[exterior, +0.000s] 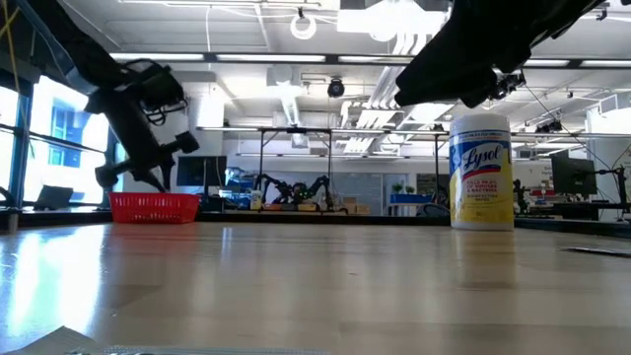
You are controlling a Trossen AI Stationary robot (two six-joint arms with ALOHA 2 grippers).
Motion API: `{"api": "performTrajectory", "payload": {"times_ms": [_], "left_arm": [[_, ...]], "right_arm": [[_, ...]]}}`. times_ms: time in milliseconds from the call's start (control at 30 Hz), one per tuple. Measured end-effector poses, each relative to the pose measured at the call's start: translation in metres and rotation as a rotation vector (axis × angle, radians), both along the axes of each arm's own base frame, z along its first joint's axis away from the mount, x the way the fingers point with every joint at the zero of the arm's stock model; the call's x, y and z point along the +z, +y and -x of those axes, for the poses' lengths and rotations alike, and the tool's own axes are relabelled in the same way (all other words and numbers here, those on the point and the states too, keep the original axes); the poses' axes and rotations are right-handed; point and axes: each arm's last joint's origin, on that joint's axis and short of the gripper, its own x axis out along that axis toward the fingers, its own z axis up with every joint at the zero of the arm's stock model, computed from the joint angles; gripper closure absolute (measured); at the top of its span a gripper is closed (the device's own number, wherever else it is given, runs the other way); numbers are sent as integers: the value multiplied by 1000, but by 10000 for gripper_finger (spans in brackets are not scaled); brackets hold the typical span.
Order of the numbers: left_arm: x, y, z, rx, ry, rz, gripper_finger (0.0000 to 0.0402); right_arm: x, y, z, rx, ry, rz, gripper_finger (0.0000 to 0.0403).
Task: Pick & Place First Aid Supplies
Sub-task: Put the white and orange ointment pack into the top red bin
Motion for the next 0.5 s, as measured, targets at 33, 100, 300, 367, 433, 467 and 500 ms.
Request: {"api": "performTrajectory", "payload": {"times_ms": [33,100,300,367,433,467,500], "left_arm": [[-3,1,-2,-6,-9,13,362],[-7,3,-4,-19,-15,27,346],[-7,3,-3,-24,27,17,286],[-4,2,-2,-33,54,2,271],[1,1,0,-70,105,-38,262],[5,1,0,-86,122,-58,261],[8,0,1,-100,134,-73,260]], "right_arm": [[0,0,0,-6,-2,4,260],[0,0,0,-13,-4,7,260],[-1,3,3,-32,-4,15,252],[-4,4,6,-32,28,14,247],[-8,5,10,-39,81,3,242],[-11,5,13,-46,116,-7,239],[-14,5,17,-60,157,-20,238]]}}
